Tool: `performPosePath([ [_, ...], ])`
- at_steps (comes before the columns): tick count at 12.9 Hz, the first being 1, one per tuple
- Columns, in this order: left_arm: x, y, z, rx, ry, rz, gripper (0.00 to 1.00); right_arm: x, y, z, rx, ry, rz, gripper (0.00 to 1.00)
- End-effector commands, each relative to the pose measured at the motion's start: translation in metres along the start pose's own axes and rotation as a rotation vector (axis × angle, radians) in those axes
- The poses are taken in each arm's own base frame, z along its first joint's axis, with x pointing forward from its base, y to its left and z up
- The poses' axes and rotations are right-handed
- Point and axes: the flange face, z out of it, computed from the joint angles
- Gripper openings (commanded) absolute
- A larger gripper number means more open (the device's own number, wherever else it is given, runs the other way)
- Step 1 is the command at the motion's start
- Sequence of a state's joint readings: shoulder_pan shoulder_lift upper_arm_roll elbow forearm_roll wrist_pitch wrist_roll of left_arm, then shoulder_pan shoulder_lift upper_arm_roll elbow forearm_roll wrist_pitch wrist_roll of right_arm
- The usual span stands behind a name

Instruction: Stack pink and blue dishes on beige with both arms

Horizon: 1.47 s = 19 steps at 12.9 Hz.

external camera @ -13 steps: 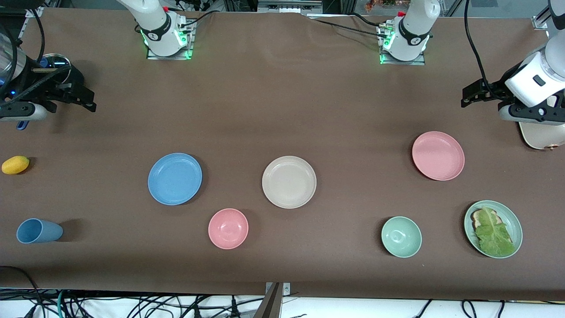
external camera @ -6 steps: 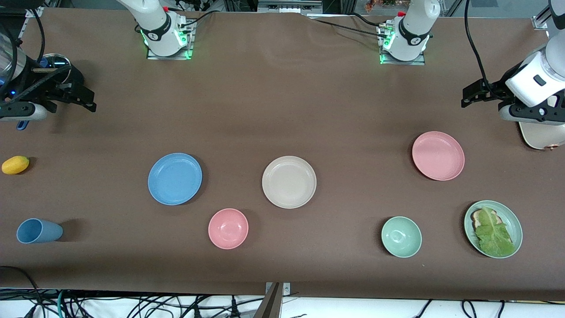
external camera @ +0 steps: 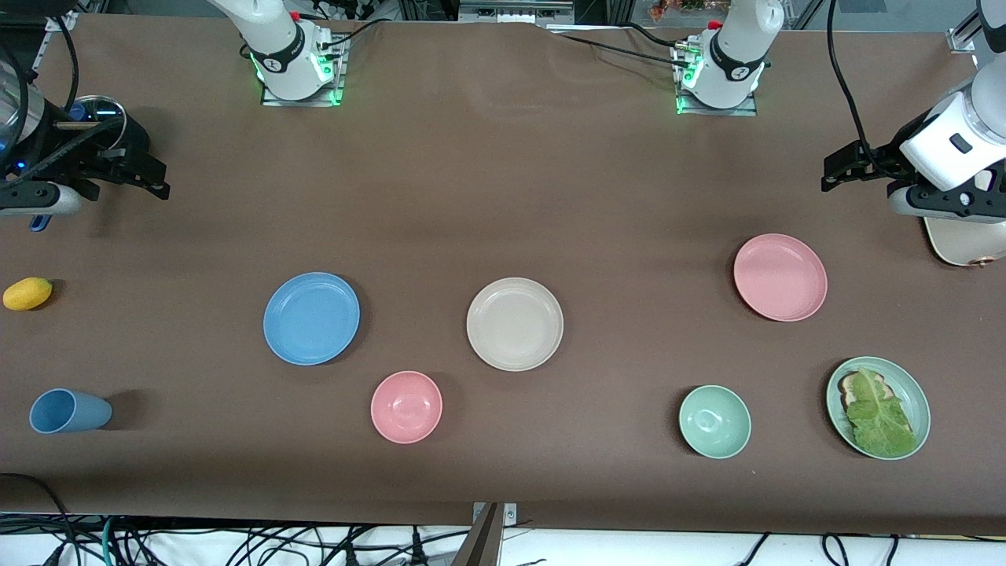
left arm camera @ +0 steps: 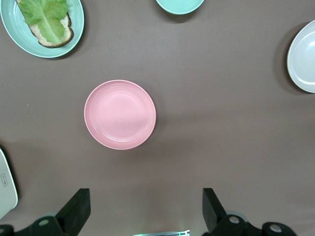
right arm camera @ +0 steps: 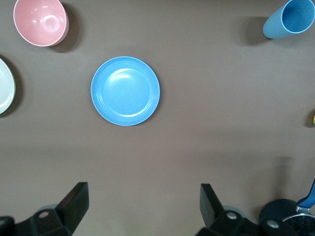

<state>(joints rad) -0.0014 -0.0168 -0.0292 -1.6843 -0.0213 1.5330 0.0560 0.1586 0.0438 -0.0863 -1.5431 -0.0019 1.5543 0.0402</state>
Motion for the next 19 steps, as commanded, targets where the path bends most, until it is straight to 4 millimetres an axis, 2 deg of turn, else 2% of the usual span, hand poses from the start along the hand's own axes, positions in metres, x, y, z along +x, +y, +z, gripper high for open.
performPosePath([
  [1,0.0026,-0.0022,-0.0059,0.019,-0.002,0.012,1.0,0.0014,0.0007,-0.0067,0.015,-0.003,0.015,1.0],
  [12,0.0031,-0.0026,-0.0052,0.014,-0.003,0.011,1.0,0.0013,0.0015,-0.0051,0.015,-0.008,0.013,1.0],
  [19,0.008,-0.0038,0.0025,0.019,-0.017,0.014,1.0,0.0013,0.0024,-0.0044,0.015,-0.009,0.013,1.0],
])
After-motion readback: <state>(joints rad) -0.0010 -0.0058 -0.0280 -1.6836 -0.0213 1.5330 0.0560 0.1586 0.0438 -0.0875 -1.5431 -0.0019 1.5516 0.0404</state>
